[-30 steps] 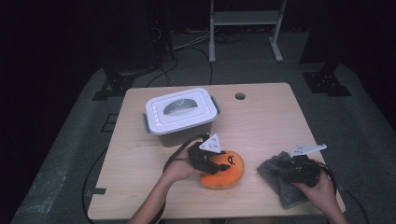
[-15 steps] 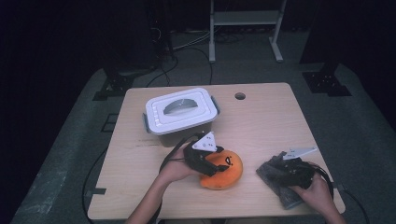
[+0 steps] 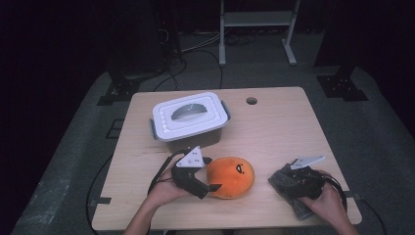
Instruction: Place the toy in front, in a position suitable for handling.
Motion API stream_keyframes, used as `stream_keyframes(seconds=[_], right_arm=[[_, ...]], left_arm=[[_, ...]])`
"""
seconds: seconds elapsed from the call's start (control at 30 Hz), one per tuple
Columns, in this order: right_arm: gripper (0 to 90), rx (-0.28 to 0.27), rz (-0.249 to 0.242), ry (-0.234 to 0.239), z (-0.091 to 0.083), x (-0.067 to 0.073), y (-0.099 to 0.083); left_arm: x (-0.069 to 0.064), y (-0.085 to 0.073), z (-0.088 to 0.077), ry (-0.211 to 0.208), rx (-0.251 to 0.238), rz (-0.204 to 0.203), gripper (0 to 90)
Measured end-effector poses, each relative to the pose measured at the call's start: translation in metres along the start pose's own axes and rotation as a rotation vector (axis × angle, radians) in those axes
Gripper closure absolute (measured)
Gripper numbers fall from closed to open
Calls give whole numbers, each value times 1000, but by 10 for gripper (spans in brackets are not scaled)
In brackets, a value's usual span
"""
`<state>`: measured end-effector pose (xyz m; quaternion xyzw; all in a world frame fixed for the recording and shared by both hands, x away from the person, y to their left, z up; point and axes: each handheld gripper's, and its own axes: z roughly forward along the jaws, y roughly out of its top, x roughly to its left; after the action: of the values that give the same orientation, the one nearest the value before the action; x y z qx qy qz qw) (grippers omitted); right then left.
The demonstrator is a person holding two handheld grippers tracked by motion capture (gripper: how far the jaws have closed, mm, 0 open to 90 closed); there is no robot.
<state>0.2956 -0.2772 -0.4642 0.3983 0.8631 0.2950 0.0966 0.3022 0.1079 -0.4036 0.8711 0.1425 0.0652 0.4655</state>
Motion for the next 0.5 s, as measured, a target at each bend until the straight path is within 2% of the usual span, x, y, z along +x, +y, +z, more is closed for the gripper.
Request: stream_keyframes(seconds=[0.07, 0.13, 0.2, 0.27, 0.3, 0.33, 0.5], right_arm=[[278, 12, 2, -17, 1, 3, 2], [295, 25, -11, -39, 1, 5, 3], [326, 34, -22, -54, 1, 6, 4], [390, 36, -15, -61, 0, 5, 4], [390, 36, -15, -61, 0, 5, 4], [456, 38, -5, -67, -1, 3, 5], [579, 54, 5, -75, -2, 4, 7]], left_arm=[[2, -8, 3, -5, -5, -17, 115], [4, -13, 7, -22, 17, -22, 181], [5, -16, 10, -17, 18, -19, 248], [6, -17, 11, -12, 18, -17, 288], [6, -18, 13, -5, 19, -21, 288], [9, -19, 15, -17, 7, -35, 320], [8, -21, 21, -20, -8, -31, 356]])
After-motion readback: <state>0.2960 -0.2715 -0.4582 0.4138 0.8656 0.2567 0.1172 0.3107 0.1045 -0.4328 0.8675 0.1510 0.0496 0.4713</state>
